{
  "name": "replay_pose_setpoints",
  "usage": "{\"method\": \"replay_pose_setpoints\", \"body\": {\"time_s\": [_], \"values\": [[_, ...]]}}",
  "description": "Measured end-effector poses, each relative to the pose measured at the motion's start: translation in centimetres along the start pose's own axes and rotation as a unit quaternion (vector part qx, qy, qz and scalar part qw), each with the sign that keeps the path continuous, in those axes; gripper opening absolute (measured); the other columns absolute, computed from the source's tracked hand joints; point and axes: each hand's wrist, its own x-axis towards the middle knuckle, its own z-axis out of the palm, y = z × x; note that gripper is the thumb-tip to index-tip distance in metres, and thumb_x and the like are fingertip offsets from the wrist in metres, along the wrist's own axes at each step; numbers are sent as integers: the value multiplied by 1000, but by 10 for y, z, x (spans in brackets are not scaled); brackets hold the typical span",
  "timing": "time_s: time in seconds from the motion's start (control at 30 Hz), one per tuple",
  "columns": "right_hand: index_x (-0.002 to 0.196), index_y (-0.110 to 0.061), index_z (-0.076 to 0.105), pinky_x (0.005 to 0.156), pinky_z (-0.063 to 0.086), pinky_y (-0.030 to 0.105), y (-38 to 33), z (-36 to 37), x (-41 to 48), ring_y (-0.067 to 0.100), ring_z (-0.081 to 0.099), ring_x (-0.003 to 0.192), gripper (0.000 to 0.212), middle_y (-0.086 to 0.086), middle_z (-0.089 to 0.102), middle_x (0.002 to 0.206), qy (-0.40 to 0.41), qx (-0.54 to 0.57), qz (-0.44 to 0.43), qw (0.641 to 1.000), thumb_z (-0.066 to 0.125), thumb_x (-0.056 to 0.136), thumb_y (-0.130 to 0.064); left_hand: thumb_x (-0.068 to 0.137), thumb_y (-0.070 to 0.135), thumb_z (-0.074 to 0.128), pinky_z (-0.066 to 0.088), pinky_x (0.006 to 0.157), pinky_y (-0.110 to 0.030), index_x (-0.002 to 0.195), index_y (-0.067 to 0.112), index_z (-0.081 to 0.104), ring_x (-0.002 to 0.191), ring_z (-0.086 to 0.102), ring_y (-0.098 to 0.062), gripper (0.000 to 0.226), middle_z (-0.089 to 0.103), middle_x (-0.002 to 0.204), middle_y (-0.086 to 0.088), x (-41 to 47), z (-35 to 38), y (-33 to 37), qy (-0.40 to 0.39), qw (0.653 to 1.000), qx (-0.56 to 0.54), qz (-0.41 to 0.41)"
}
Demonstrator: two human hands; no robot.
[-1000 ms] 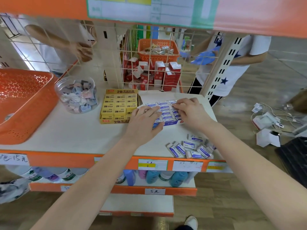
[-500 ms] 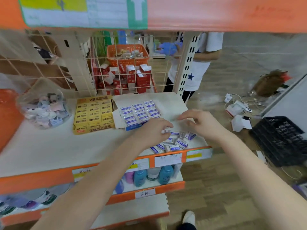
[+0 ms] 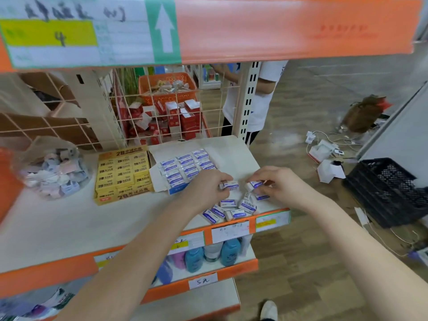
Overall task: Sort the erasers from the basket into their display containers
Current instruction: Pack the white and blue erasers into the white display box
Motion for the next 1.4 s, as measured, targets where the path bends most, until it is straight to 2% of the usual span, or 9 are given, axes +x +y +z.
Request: {"method": "replay_pose_setpoints", "body": {"time_s": [0.17,0.3,0.4,0.63,0.73,0.83,1.0,1.2,1.4], "values": [[114,-16,68,78,35,0,-14,0,26,0,54,84,32,-5,61,103,28,-6,-33,999,66,85,-4,87,18,59,29,77,-13,125,14,62,100,54,-14,39,61,113,-3,-17,-20,-20,97,995,2,-9],[120,-18,65,84,40,11,-34,8,53,10,57,89,35,0,62,108,15,-19,-49,999,61,88,-5,87,17,60,29,78,-10,122,9,63,98,54,-14,35,60,114,-5,-38,-38,-40,128,991,13,-37],[119,-16,65,84,44,20,-53,13,70,15,59,88,33,3,66,108,14,-23,-63,998,62,87,-6,88,17,62,28,76,-11,119,7,63,95,54,-15,33,62,109,-6,-55,-49,-57,153,986,23,-64],[119,-14,65,84,36,15,-92,47,113,18,60,101,31,4,67,116,-48,-77,-70,993,63,88,-14,87,12,64,32,70,-19,116,9,66,81,51,-14,29,52,83,6,-88,-59,-77,225,967,39,-115],[111,-11,69,92,44,29,-103,62,125,22,59,103,23,4,68,111,-76,-105,-92,987,59,90,-15,85,9,67,33,68,-19,114,11,69,78,55,-18,29,56,77,5,-99,-60,-81,247,961,38,-123],[104,-12,70,87,48,39,-104,70,128,25,58,100,20,6,66,107,-70,-132,-87,985,57,92,-20,88,14,64,29,70,-13,118,12,66,83,54,-16,30,65,88,-3,-105,-58,-83,244,959,37,-138],[111,-10,69,89,40,23,-106,73,124,21,57,100,23,6,56,116,-35,-98,-94,990,58,92,-16,88,14,64,37,67,-10,117,13,67,72,48,-8,29,65,91,-5,-105,-52,-77,260,956,14,-139],[97,-1,72,82,38,20,-112,72,120,23,59,98,18,11,64,105,-15,-70,-105,992,57,91,-9,87,14,65,31,67,3,114,12,68,69,49,-7,27,67,94,-5,-105,-44,-67,264,955,11,-138],[118,-10,65,83,23,-5,-112,67,91,14,57,107,29,4,64,118,-1,27,-142,990,58,90,-10,90,17,63,36,72,-1,123,15,62,87,65,-17,34,69,101,-5,-100,-44,-62,280,944,-32,-173]]}}
